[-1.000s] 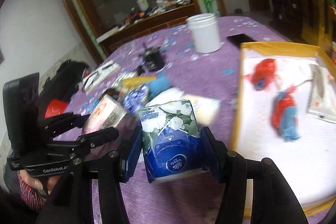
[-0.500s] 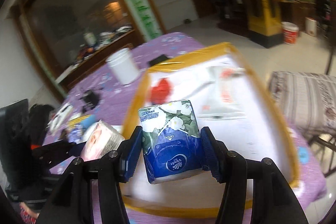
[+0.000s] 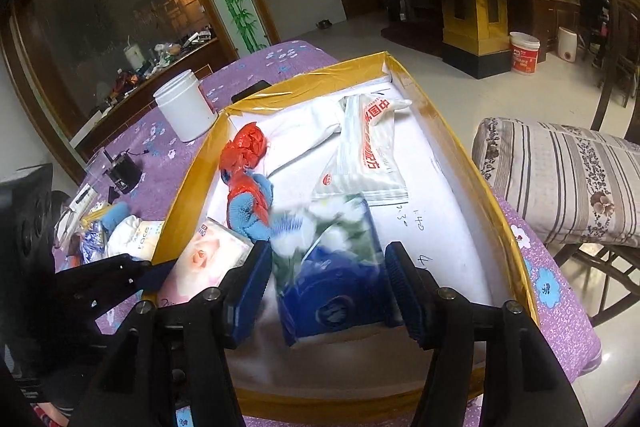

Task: Organize soft objects
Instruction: 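Open both tools to drop the tissue packs into the tray, then move both open tools back toward the items on the table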

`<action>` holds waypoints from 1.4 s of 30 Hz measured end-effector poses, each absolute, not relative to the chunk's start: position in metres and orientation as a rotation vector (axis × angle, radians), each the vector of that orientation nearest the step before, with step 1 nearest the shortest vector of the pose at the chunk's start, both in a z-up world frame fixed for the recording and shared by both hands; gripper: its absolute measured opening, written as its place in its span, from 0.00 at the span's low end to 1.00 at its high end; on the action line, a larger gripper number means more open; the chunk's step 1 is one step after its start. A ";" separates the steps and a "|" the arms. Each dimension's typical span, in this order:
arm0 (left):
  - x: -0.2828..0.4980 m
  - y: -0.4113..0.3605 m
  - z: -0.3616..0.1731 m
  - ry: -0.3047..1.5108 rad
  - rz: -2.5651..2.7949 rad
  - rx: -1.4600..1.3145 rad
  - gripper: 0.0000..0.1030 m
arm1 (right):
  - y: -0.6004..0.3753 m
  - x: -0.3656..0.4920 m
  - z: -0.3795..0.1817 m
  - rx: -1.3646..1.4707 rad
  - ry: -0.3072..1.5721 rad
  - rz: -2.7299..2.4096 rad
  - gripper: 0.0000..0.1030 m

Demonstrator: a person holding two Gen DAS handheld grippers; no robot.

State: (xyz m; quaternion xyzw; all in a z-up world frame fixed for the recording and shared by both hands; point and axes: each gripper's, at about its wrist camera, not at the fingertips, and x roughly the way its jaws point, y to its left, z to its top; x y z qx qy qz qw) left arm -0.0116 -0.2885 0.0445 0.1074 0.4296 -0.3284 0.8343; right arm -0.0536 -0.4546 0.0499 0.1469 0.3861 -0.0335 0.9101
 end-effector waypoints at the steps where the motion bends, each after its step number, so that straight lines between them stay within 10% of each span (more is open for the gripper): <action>1: -0.013 -0.288 0.044 0.904 -0.699 0.230 0.55 | -0.455 -0.054 0.051 0.301 0.795 -0.072 0.65; 9: -0.017 -0.278 0.057 0.829 -0.708 0.179 0.57 | -0.448 -0.067 0.079 0.209 0.694 -0.150 0.79; 12: -0.022 -0.272 0.067 0.759 -0.693 0.165 0.69 | -0.436 -0.087 0.103 0.125 0.550 -0.251 1.00; 16: -0.030 -0.270 0.075 0.667 -0.639 0.197 0.71 | -0.428 -0.127 0.113 0.140 0.278 -0.406 1.00; 42: -0.048 -0.235 0.098 0.605 -0.431 0.287 0.71 | -0.433 -0.113 0.091 0.256 0.547 -0.259 0.97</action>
